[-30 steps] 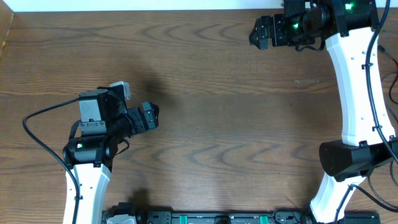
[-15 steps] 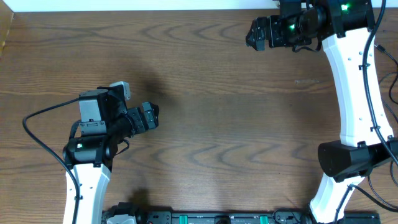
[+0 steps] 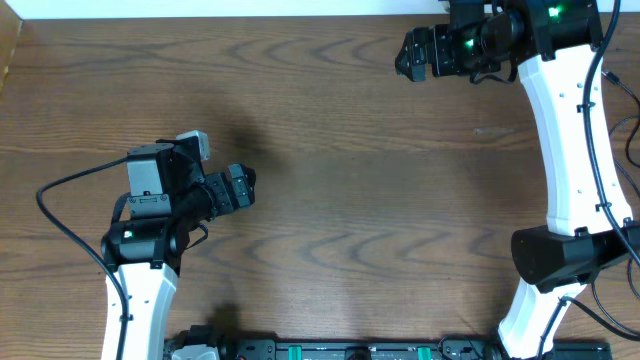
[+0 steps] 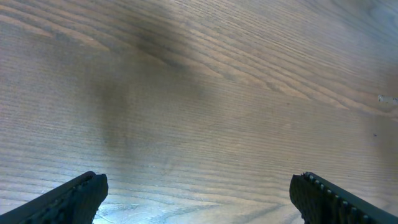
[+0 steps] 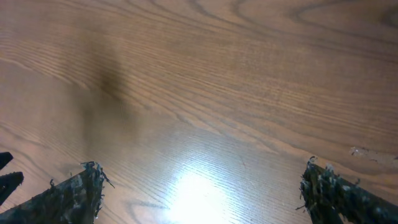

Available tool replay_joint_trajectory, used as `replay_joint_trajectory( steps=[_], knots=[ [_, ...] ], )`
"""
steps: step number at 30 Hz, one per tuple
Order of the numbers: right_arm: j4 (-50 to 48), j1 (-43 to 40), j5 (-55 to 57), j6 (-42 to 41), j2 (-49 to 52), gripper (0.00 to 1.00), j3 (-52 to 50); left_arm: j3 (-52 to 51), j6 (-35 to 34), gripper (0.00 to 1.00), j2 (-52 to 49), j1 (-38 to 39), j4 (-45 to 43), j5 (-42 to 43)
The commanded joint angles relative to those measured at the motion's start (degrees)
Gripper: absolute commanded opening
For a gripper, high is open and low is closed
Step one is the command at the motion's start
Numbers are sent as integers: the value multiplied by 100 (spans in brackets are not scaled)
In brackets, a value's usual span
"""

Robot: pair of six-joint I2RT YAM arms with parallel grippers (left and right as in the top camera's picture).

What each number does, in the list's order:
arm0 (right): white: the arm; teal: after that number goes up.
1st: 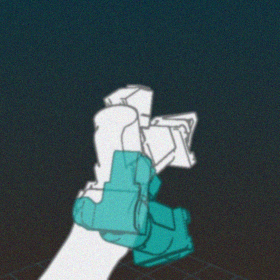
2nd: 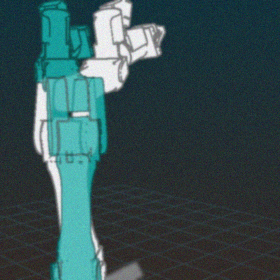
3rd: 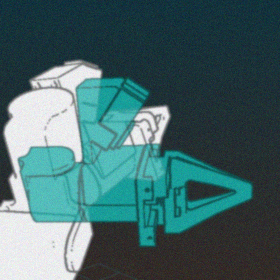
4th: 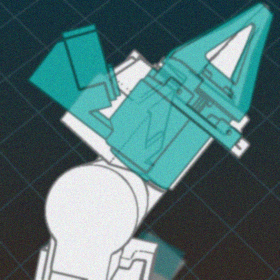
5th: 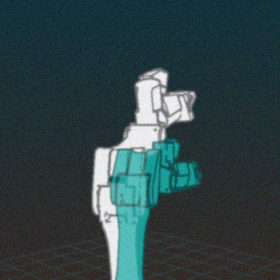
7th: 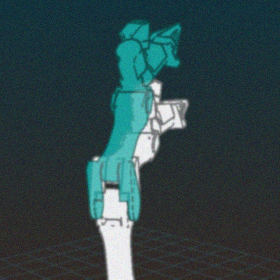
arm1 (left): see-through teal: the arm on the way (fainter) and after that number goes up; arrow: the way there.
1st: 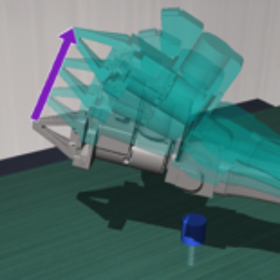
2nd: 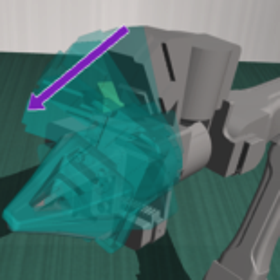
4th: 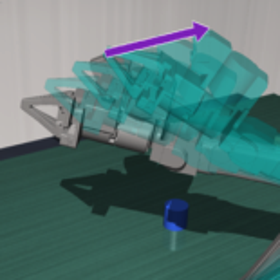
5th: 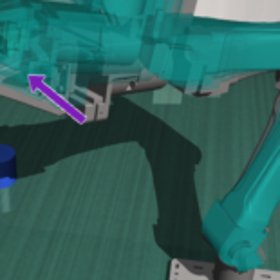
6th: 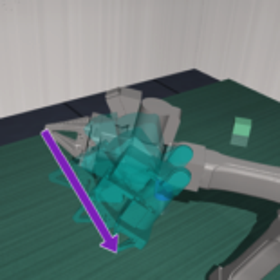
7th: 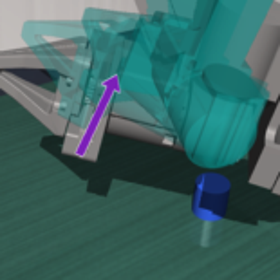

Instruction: Untangle cables

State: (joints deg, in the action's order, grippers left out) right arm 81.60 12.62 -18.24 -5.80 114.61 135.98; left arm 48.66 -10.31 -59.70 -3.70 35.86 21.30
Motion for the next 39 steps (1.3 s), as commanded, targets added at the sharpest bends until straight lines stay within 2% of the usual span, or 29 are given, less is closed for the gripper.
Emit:
replay_joint_trajectory(
  steps=[1,8,19,24,30,39],
  knots=[
    [13,44,-13,74,-11,99,-4,52,55,98,11,-24,13,48],
    [13,46,-13,74,-11,99,-4,-74,55,98,570,-24,15,48],
    [11,57,-13,74,-11,99,-4,-201,57,98,1386,-17,527,-131],
    [13,55,-13,72,-11,99,-4,-240,59,98,1641,31,446,-444],
    [11,55,-13,74,-11,99,-4,-660,101,98,2118,162,-232,-592],
    [13,55,-13,74,-11,99,-4,-1904,101,98,3154,177,-1582,-570]
  ],
)
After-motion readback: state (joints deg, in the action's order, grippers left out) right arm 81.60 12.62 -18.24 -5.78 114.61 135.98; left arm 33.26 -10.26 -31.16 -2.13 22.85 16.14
